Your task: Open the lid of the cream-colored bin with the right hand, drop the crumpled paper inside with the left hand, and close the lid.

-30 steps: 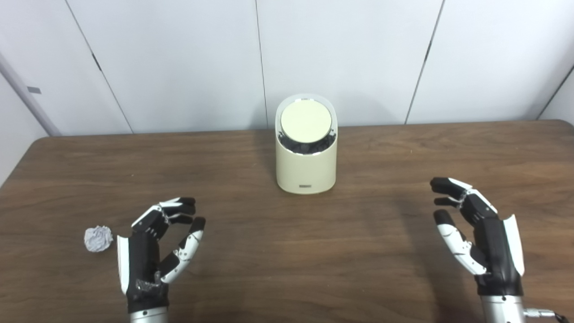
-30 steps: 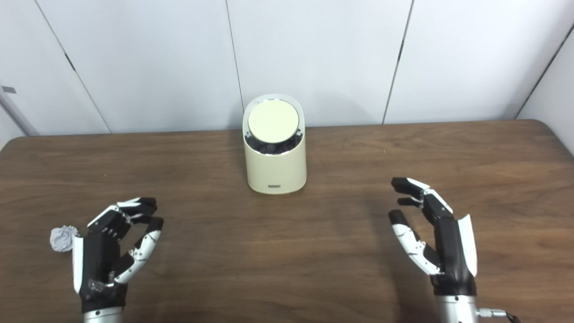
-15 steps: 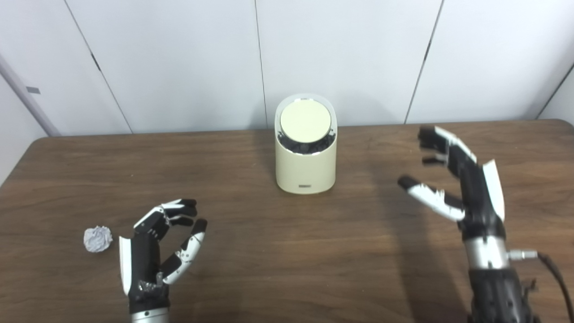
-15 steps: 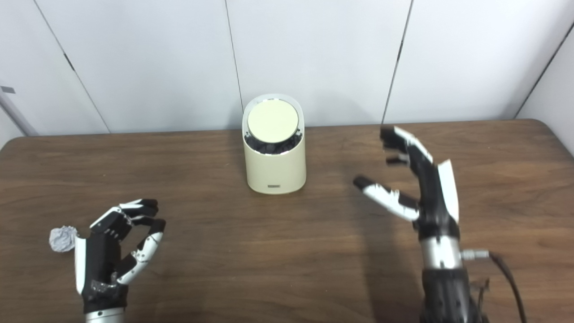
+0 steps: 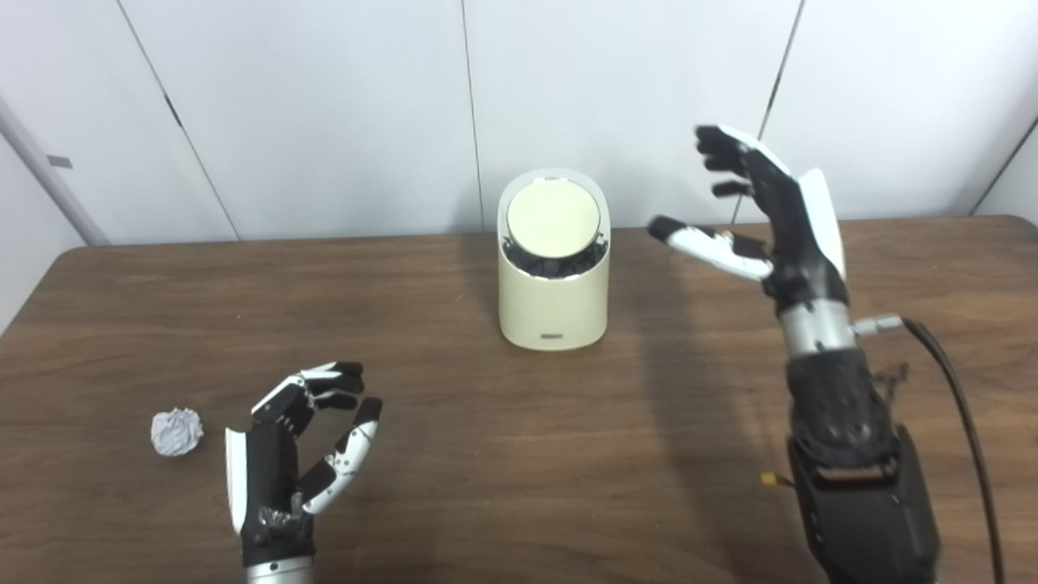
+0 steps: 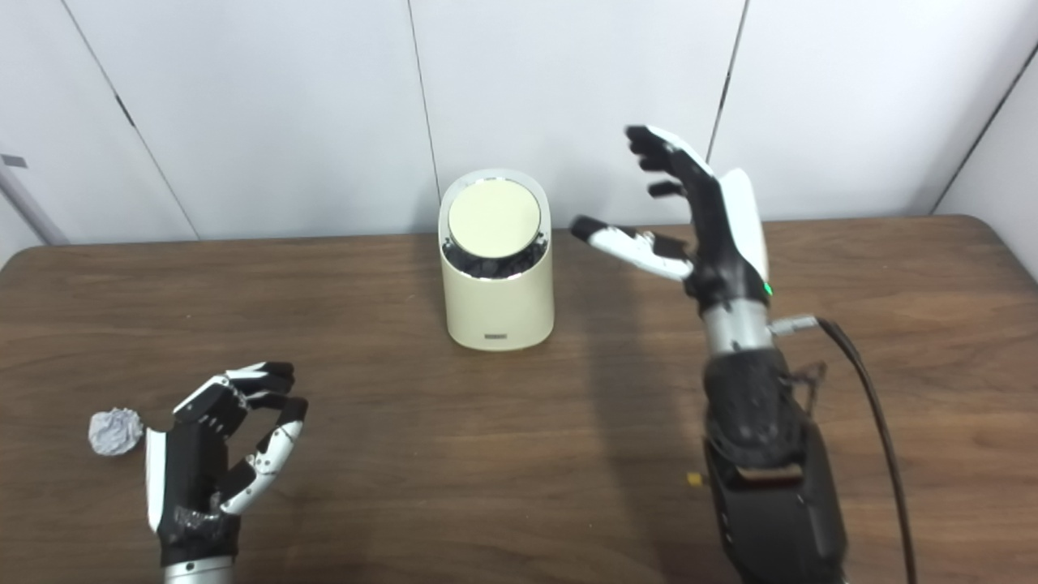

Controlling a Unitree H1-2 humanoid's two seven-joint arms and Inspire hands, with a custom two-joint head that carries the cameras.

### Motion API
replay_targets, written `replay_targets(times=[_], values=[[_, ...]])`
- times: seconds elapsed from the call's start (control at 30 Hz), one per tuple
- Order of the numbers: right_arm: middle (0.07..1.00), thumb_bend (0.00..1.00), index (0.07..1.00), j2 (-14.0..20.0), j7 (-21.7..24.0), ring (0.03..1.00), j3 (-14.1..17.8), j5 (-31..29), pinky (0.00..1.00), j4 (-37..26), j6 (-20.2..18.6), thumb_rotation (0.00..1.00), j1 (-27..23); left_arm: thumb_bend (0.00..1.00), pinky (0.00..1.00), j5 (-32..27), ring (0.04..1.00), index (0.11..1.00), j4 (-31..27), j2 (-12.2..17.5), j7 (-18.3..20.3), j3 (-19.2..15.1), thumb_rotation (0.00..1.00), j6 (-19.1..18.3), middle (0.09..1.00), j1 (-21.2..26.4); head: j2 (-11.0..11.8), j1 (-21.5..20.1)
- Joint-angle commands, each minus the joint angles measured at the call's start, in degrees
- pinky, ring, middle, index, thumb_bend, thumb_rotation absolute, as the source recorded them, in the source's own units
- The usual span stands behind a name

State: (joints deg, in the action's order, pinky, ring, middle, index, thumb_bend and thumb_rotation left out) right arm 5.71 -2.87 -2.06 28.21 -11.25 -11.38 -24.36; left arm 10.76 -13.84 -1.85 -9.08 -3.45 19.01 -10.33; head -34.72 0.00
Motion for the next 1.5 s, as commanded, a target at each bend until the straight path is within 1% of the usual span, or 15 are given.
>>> replay_targets(times=[0.0, 0.07, 0.13, 0.2, 0.3, 0.37, 0.5, 0.7, 0.83, 0.93, 1.03, 1.23, 1.3, 1.4, 1.47], values=[[0.779, 0.88, 0.783, -0.7, -1.0, 0.744, -0.7, 0.6, 0.61, 0.2, 0.4, 0.48, -3.5, 0.47, 0.54, 0.7, 0.633, 0.496, -0.7, -0.7, -0.5, 0.3, 0.07, 1.8, 0.642, 0.7, 0.0, 0.0], [0.781, 0.89, 0.789, -1.3, -1.8, 0.742, -1.8, 3.6, 0.61, 2.0, -1.4, 0.48, -5.2, 0.47, 0.53, 0.4, 0.631, 0.496, -0.9, -0.9, -0.4, 0.4, 0.07, 1.4, 0.641, 0.7, 0.0, 0.3], [0.786, 0.91, 0.794, -1.6, -2.8, 0.741, -3.1, 6.8, 0.6, 3.8, -3.0, 0.51, -6.8, 0.47, 0.53, 0.1, 0.63, 0.496, -1.1, -1.0, -0.3, 0.6, 0.07, 1.2, 0.64, 0.6, 0.1, 0.4], [0.784, 0.9, 0.789, -1.7, -3.3, 0.727, -4.2, 8.8, 0.58, 5.5, -4.0, 0.52, -8.3, 0.47, 0.54, -0.1, 0.63, 0.495, -1.2, -1.2, -0.3, 0.7, 0.07, 1.2, 0.64, 0.6, 0.2, 0.7], [0.784, 0.89, 0.783, -2.2, -4.4, 0.72, -4.9, 9.8, 0.57, 8.3, -4.2, 0.49, -10.1, 0.47, 0.54, 0.3, 0.632, 0.495, -1.1, -1.4, -0.4, 0.9, 0.07, 1.6, 0.642, 0.5, 0.2, 0.9], [0.784, 0.9, 0.786, -2.6, -4.8, 0.717, -5.4, 10.9, 0.56, 9.7, -4.9, 0.49, -11.0, 0.47, 0.54, 0.5, 0.633, 0.495, -1.0, -1.4, -0.5, 0.9, 0.07, 1.7, 0.643, 0.5, 0.2, 0.9], [0.772, 0.91, 0.779, -3.1, -5.9, 0.686, -6.5, 12.3, 0.52, 12.4, -5.6, 0.45, -12.6, 0.47, 0.54, 0.5, 0.63, 0.495, -0.9, -1.8, -0.6, 1.0, 0.07, 1.7, 0.64, 0.6, 0.4, 1.0], [0.769, 0.94, 0.779, -3.1, -6.7, 0.688, -8.0, 13.5, 0.51, 15.8, -6.6, 0.43, -14.1, 0.47, 0.54, 0.5, 0.634, 0.495, -0.8, -1.9, -0.6, 1.2, 0.07, 2.2, 0.644, 0.4, 0.4, 1.0], [0.781, 0.95, 0.787, -3.0, -7.3, 0.708, -8.3, 13.6, 0.53, 18.0, -6.5, 0.39, -14.6, 0.47, 0.53, 0.1, 0.629, 0.495, -0.8, -2.2, -0.7, 1.1, 0.07, 2.3, 0.64, 0.5, 0.4, 1.0], [0.788, 0.98, 0.789, -2.8, -7.4, 0.702, -8.3, 13.3, 0.52, 18.8, -6.5, 0.36, -14.5, 0.47, 0.53, 0.1, 0.627, 0.495, -0.9, -2.2, -0.7, 1.1, 0.07, 2.3, 0.638, 0.4, 0.2, 1.0], [0.793, 0.99, 0.792, -2.4, -7.2, 0.646, -8.7, 13.7, 0.46, 19.3, -6.7, 0.3, -14.2, 0.47, 0.54, -0.1, 0.628, 0.495, -0.7, -2.1, -0.6, 1.0, 0.07, 2.4, 0.638, 0.4, 0.2, 1.0], [0.786, 1.0, 0.789, -1.7, -7.5, 0.618, -9.4, 14.2, 0.43, 20.0, -7.3, 0.22, -13.8, 0.47, 0.53, 0.3, 0.625, 0.495, -1.2, -2.3, -0.6, 1.0, 0.07, 1.9, 0.635, 0.5, 0.0, 0.8], [0.787, 1.0, 0.791, -1.6, -7.5, 0.625, -9.6, 14.3, 0.44, 20.0, -7.6, 0.21, -13.7, 0.47, 0.53, 0.2, 0.627, 0.495, -1.4, -2.2, -0.6, 0.9, 0.07, 1.7, 0.637, 0.4, -0.1, 0.7], [0.789, 1.0, 0.794, -1.4, -7.6, 0.673, -9.9, 14.7, 0.49, 20.1, -8.1, 0.2, -13.4, 0.47, 0.53, 0.2, 0.629, 0.495, -1.4, -2.0, -0.4, 0.9, 0.07, 1.6, 0.639, 0.5, 0.0, 0.5], [0.784, 1.0, 0.794, -1.2, -7.8, 0.685, -10.2, 14.9, 0.5, 20.0, -8.3, 0.19, -13.2, 0.47, 0.53, 0.2, 0.631, 0.495, -1.4, -1.9, -0.3, 0.9, 0.07, 1.7, 0.641, 0.5, 0.0, 0.6]])
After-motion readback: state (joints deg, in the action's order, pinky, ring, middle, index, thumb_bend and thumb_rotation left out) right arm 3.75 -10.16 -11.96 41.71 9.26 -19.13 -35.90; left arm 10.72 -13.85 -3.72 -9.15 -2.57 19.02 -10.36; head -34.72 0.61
